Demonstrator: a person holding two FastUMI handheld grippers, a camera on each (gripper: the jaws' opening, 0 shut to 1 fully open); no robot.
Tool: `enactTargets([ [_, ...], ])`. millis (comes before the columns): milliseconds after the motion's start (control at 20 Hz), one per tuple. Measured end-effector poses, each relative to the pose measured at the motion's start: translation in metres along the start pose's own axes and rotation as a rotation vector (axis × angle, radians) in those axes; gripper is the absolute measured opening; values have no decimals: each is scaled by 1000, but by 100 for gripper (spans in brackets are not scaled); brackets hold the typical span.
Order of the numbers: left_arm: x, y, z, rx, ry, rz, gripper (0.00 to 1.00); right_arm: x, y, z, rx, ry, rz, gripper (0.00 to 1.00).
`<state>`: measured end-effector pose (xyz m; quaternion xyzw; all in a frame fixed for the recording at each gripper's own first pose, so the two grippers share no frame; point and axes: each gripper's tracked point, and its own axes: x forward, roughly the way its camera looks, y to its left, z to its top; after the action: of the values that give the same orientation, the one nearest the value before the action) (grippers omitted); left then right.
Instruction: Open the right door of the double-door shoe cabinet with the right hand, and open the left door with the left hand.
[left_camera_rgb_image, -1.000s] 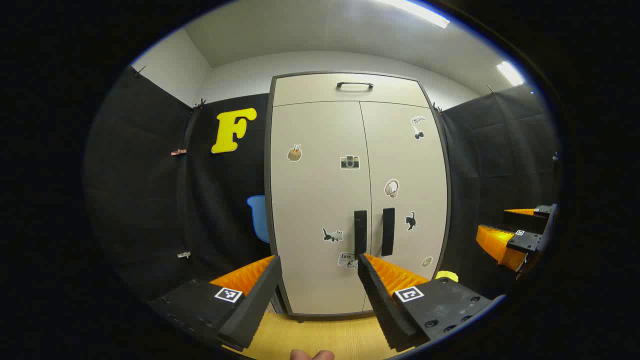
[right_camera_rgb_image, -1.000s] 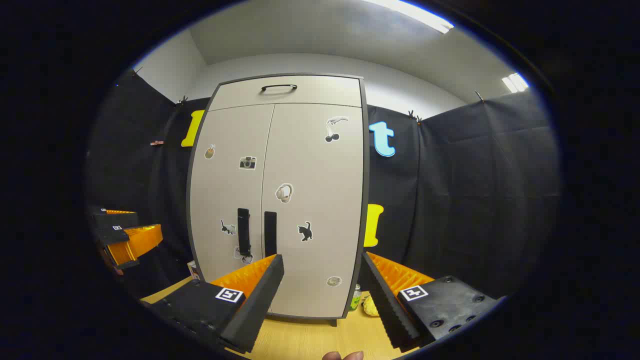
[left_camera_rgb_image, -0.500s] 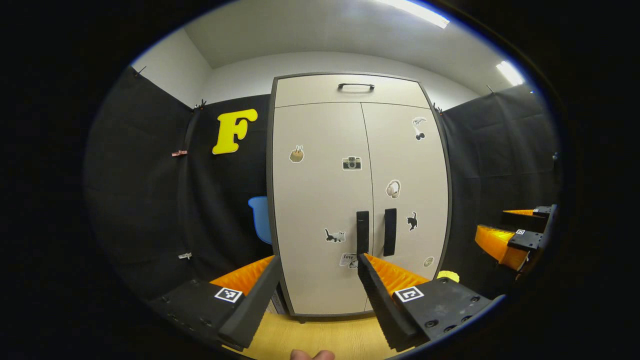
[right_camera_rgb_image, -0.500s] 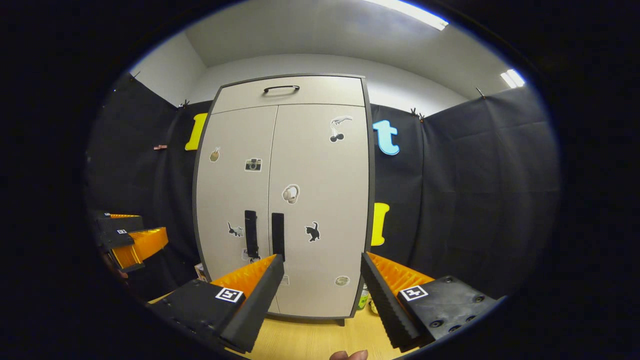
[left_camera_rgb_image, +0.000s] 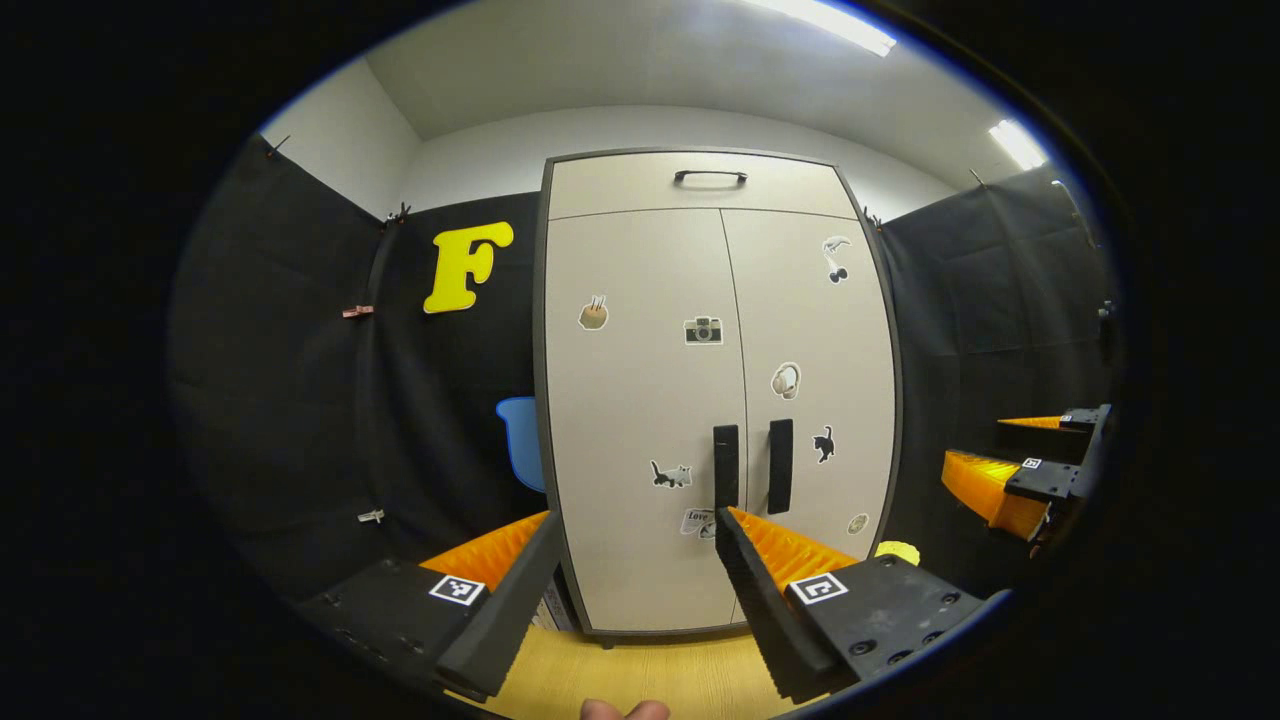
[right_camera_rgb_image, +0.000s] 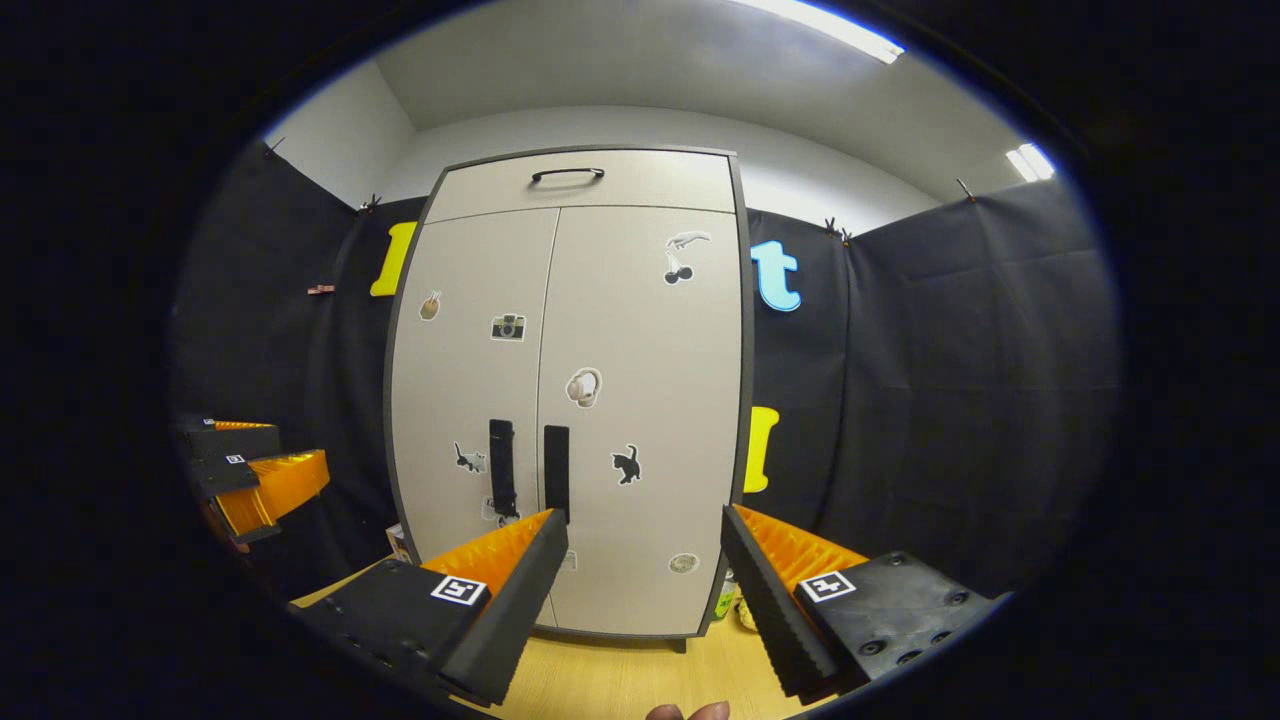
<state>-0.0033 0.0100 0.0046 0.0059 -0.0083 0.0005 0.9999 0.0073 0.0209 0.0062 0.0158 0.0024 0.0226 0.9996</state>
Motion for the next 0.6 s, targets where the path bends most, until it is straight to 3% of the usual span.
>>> enactTargets([
  [600,9,19,-12,9,26,-8,95,108,74,-13,9,14,90,98],
])
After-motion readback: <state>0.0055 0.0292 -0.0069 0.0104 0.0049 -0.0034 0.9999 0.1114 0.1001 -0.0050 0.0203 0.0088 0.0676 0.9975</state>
